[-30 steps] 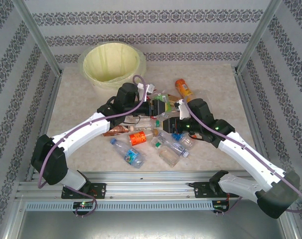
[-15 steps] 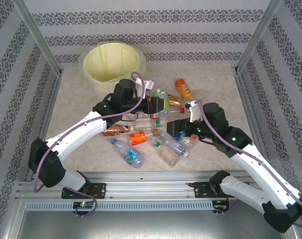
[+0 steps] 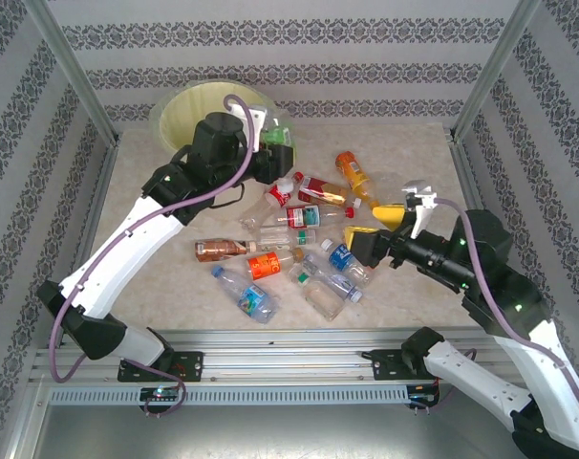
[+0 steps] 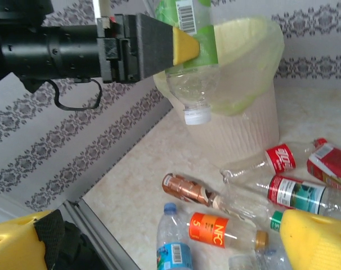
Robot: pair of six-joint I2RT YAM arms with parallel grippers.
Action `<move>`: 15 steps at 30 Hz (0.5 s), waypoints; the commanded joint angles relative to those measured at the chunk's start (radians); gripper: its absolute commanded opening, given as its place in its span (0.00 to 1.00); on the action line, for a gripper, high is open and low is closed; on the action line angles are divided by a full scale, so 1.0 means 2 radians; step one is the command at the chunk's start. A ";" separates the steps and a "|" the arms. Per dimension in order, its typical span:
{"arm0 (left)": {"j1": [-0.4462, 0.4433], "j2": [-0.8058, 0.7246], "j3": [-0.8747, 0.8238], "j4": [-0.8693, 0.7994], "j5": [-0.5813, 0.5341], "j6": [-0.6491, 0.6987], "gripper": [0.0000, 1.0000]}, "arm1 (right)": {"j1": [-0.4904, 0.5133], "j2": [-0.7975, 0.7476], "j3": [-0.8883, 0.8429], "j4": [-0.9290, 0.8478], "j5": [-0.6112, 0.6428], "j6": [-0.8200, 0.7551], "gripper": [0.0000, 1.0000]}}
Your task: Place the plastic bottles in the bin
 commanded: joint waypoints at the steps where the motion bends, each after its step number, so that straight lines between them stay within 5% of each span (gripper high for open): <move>1: 0.016 0.016 0.052 -0.068 -0.075 0.052 0.53 | 0.002 -0.009 0.011 -0.005 -0.007 -0.014 0.98; 15: 0.138 0.087 0.187 -0.119 -0.074 0.100 0.53 | 0.003 -0.025 0.007 -0.007 -0.010 -0.012 0.98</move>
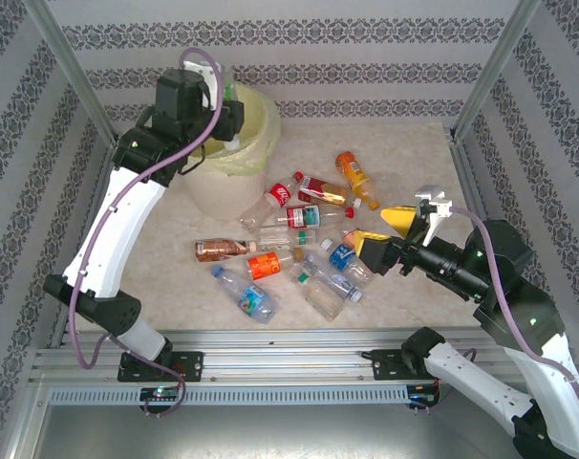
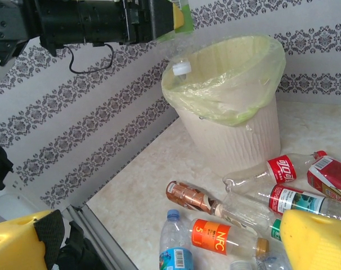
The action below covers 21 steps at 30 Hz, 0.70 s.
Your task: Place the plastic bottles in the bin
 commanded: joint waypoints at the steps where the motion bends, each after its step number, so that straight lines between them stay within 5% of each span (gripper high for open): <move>1: 0.029 0.026 0.036 -0.028 0.002 0.027 0.52 | 0.002 -0.001 0.004 -0.001 -0.011 -0.007 0.98; 11: 0.085 0.130 0.119 -0.071 0.024 0.046 0.52 | 0.003 -0.002 0.004 0.004 -0.012 -0.009 0.98; 21: 0.092 0.206 0.141 -0.106 0.052 0.044 0.52 | 0.003 0.001 -0.016 0.027 -0.025 0.006 0.98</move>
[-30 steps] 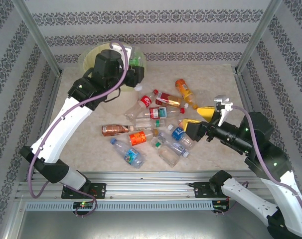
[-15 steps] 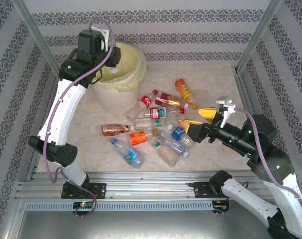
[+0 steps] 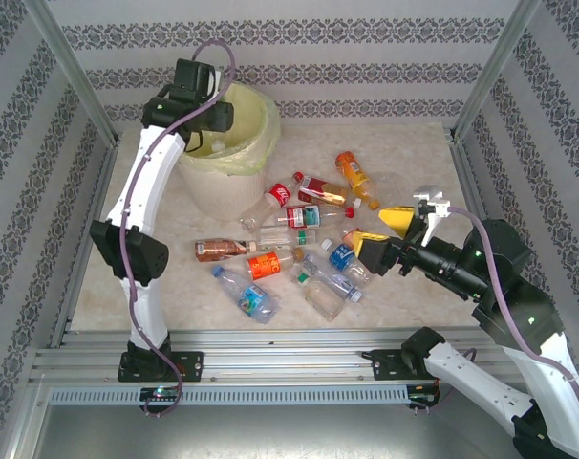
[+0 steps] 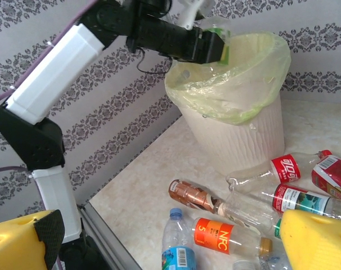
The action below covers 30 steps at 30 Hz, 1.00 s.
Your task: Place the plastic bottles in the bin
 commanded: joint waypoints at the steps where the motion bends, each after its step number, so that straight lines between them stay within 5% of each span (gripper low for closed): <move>1: 0.008 0.014 0.016 -0.028 0.018 0.007 0.52 | 0.002 0.001 -0.012 0.023 -0.016 0.006 0.98; 17: 0.022 0.104 0.069 -0.100 0.061 -0.008 0.53 | 0.002 -0.001 -0.022 0.014 -0.014 0.010 0.98; 30: 0.026 0.134 0.076 -0.127 0.076 -0.013 0.63 | 0.003 0.002 -0.025 0.011 -0.005 0.013 0.98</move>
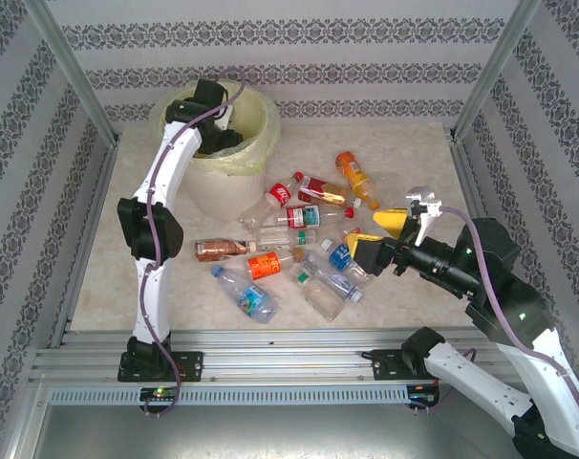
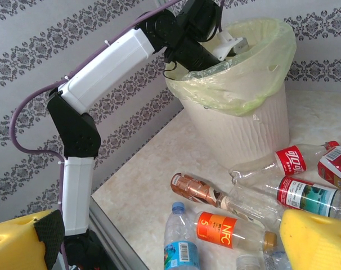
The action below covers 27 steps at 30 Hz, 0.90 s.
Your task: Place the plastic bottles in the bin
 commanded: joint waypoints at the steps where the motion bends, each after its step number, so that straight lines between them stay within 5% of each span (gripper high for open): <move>1: 0.010 0.005 0.018 -0.023 0.010 -0.007 0.64 | 0.003 0.001 -0.007 0.002 0.002 0.007 0.98; 15: 0.013 -0.004 0.054 -0.038 0.025 -0.016 0.87 | 0.003 0.000 -0.010 -0.001 0.004 0.007 0.98; 27: 0.014 -0.056 0.070 -0.031 0.014 -0.030 0.88 | 0.003 -0.002 -0.016 0.000 0.012 0.006 0.98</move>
